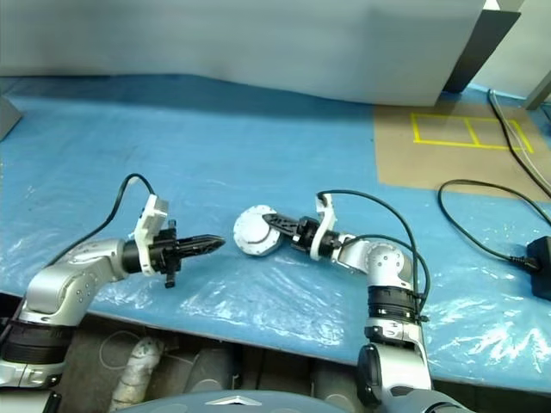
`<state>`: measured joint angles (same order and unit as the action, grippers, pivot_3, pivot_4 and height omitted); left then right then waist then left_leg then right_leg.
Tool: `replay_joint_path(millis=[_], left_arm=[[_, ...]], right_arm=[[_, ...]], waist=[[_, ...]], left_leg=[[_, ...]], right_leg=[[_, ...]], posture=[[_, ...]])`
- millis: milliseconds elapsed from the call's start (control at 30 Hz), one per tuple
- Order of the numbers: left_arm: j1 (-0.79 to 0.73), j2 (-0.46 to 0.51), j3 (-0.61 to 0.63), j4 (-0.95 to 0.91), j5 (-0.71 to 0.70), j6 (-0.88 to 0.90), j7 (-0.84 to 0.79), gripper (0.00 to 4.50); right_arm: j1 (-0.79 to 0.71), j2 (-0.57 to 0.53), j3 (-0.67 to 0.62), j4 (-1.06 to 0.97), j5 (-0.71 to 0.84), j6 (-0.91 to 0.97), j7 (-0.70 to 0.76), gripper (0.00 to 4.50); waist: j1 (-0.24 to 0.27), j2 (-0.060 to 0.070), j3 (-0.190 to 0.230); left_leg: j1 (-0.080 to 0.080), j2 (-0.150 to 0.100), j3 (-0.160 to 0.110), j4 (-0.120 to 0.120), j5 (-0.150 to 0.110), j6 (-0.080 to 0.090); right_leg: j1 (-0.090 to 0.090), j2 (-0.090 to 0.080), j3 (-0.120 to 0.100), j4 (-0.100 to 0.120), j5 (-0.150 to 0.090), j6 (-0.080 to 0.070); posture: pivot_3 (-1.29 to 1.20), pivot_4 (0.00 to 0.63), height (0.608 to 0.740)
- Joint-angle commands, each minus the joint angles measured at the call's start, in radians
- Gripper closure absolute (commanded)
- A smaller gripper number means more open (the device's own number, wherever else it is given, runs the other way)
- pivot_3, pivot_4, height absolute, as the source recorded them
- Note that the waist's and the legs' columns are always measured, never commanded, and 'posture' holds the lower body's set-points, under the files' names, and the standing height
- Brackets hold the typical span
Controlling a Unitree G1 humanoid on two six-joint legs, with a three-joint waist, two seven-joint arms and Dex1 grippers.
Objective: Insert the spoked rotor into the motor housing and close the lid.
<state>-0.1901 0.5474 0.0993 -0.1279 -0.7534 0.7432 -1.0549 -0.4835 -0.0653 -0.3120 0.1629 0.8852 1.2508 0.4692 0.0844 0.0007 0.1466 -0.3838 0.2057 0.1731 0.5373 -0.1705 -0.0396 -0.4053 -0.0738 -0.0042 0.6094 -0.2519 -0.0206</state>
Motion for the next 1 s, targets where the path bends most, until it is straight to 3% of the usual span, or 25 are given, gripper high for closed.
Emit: replay_joint_path(millis=[33,200,433,633,1000], left_arm=[[-0.017,-0.058,0.107,0.034,-0.194,0.146,0.071,3.87],[-0.03,-0.116,0.149,0.095,-0.235,0.174,0.15,2.23],[-0.03,-0.135,0.127,0.119,-0.219,0.165,0.134,0.02],[-0.061,-0.192,0.059,0.133,-0.107,0.034,0.146,0.02],[-0.144,-0.337,0.07,0.206,-0.168,0.064,0.175,0.02]], right_arm=[[-0.042,0.03,-0.034,-0.107,0.119,0.042,-0.018,2.19],[-0.057,0.04,-0.068,-0.12,0.173,0.05,-0.065,2.19],[-0.088,0.038,-0.076,-0.13,0.229,0.062,-0.106,2.19],[-0.095,0.016,-0.061,-0.139,0.266,0.075,-0.108,2.19],[-0.084,-0.004,-0.048,-0.143,0.285,0.093,-0.138,2.19]], waist=[[-0.001,0.0,0.0],[0.001,0.0,0.0],[0.008,-0.001,0.0],[0.013,-0.001,0.0],[0.009,-0.001,0.001]], left_leg=[[0.0,0.0,0.0,0.0,0.0,0.0],[0.0,0.0,0.0,0.001,0.0,0.0],[-0.001,0.0,-0.002,0.002,0.0,0.0],[-0.002,0.0,-0.002,0.003,0.0,0.0],[-0.001,0.0,-0.004,0.006,0.0,0.0]], right_leg=[[0.0,0.0,0.0,0.0,0.0,0.0],[0.0,0.0,0.0,0.0,0.0,0.0],[0.0,0.0,0.0,0.0,0.0,0.0],[0.001,0.0,-0.001,0.0,0.001,0.001],[0.002,0.0,-0.001,0.002,0.002,0.002]], posture=[[0.0,0.15,0.74],[0.0,0.15,0.74],[0.0,0.15,0.74],[0.0,0.15,0.74],[0.0,0.15,0.74]])
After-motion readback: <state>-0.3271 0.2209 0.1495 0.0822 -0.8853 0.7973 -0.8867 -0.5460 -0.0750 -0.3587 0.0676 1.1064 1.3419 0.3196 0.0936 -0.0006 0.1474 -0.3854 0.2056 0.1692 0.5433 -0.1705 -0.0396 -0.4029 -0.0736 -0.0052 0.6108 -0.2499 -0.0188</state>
